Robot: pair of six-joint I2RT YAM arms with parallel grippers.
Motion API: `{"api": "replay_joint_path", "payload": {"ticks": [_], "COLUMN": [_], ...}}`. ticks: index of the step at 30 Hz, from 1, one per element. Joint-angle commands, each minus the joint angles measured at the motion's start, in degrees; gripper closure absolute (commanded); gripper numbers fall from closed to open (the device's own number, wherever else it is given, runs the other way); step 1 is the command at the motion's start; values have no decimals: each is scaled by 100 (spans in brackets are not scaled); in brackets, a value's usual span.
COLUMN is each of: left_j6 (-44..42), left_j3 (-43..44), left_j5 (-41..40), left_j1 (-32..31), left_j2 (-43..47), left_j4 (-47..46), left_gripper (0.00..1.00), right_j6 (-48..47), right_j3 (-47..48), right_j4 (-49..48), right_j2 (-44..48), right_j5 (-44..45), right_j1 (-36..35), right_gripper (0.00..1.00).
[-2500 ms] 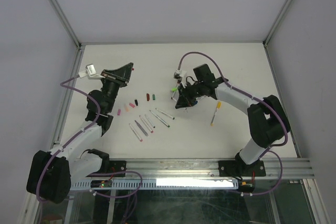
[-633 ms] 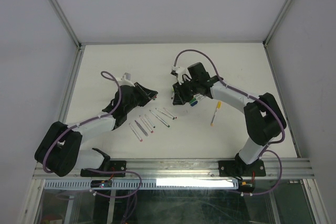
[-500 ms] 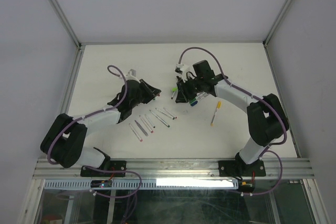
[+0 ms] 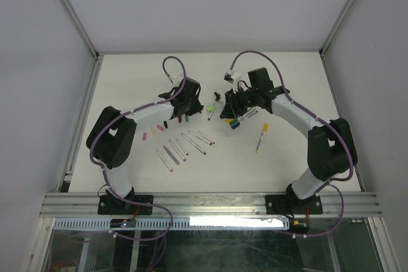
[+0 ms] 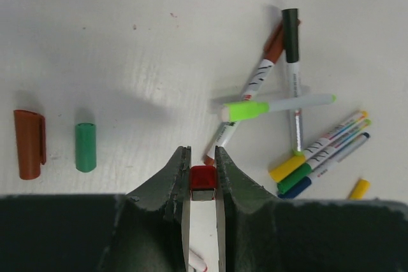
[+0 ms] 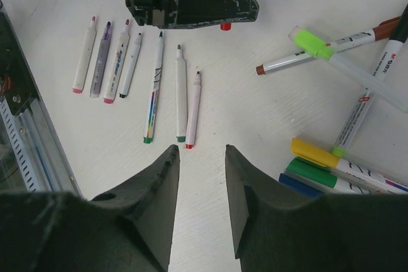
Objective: Open the pen caps
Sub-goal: Place the pen cap at the center of the board.
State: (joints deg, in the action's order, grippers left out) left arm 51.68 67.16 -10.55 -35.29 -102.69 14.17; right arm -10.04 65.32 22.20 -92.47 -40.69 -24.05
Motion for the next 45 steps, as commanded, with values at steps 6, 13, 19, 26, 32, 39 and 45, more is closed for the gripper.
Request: {"api": "replay_joint_path", "payload": {"ticks": [6, 13, 19, 26, 32, 39, 45], "left_j6": [-271, -307, -236, -206, -209, -291, -616], "left_j3": [663, 962, 920, 905, 896, 766, 342], "left_j5": [-649, -646, -709, -694, -694, -757, -611], "left_j1": [-48, -41, -47, -48, -44, -48, -56], "left_j2": [-468, -737, -700, -708, -657, -268, 387], "left_j4": [1133, 1424, 1433, 1430, 1430, 1315, 838], "left_gripper": [94, 86, 79, 74, 73, 71, 71], "right_j6": [-11, 20, 24, 28, -30, -450, -1201], "right_j3": [81, 63, 62, 64, 62, 51, 40], "right_j4": [-108, -123, -128, -118, -105, -6, 31], "right_j2": [293, 308, 339, 373, 410, 474, 721], "right_j5": [-268, -273, -304, -351, -401, -557, -795], "right_j1": [137, 176, 217, 299, 355, 372, 368], "right_gripper": [63, 63, 63, 63, 62, 62, 60]}}
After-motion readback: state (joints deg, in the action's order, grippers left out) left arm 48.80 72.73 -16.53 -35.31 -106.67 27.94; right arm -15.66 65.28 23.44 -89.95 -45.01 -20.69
